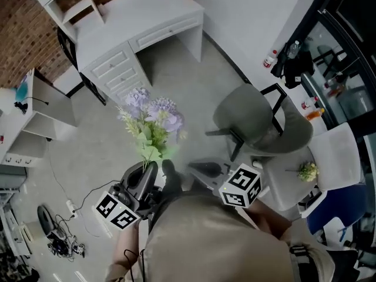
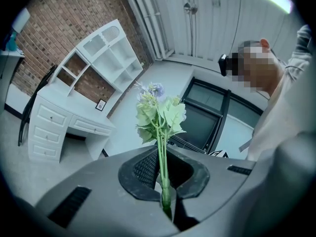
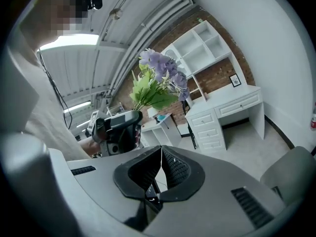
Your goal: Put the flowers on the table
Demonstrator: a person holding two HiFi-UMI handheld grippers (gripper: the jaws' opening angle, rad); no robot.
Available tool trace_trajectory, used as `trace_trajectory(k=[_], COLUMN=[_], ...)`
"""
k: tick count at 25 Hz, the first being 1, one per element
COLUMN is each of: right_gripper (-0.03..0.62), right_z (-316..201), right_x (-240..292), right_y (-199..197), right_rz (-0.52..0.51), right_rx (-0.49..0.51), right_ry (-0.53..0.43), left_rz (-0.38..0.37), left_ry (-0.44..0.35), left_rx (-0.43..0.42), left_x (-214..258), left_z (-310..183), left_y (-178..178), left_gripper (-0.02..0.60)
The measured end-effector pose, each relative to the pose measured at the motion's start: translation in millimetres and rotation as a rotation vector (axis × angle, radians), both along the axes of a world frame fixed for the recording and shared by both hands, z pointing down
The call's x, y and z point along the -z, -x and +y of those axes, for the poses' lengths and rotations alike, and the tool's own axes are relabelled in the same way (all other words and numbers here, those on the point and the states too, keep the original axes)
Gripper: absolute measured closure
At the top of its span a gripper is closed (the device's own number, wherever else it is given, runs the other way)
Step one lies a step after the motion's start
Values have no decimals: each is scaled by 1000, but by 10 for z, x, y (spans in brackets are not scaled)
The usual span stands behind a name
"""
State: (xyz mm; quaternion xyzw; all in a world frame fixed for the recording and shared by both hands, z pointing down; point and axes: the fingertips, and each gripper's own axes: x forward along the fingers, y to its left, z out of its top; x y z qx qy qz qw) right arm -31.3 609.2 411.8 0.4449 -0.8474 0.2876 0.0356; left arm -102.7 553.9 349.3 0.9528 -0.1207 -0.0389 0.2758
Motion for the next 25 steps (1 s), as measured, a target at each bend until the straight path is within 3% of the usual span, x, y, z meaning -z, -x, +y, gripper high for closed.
trace_trajectory(k=[5, 15, 25], right_gripper=[572, 572, 572], right_z=[-144, -883, -1344], right_x=[-45, -4, -46], right_y=[-72, 108, 221], right_rz=[10, 91, 177], right_rx=[-14, 17, 38], right_ry=[24, 42, 18], left_rz=[-21, 10, 55], left_ry=[16, 66, 50], left_rx=[22, 100, 152], left_x=[-78, -95, -199], left_z=[-235, -1102, -1541], left_y=[-24, 208, 434], left_gripper=[569, 569, 569])
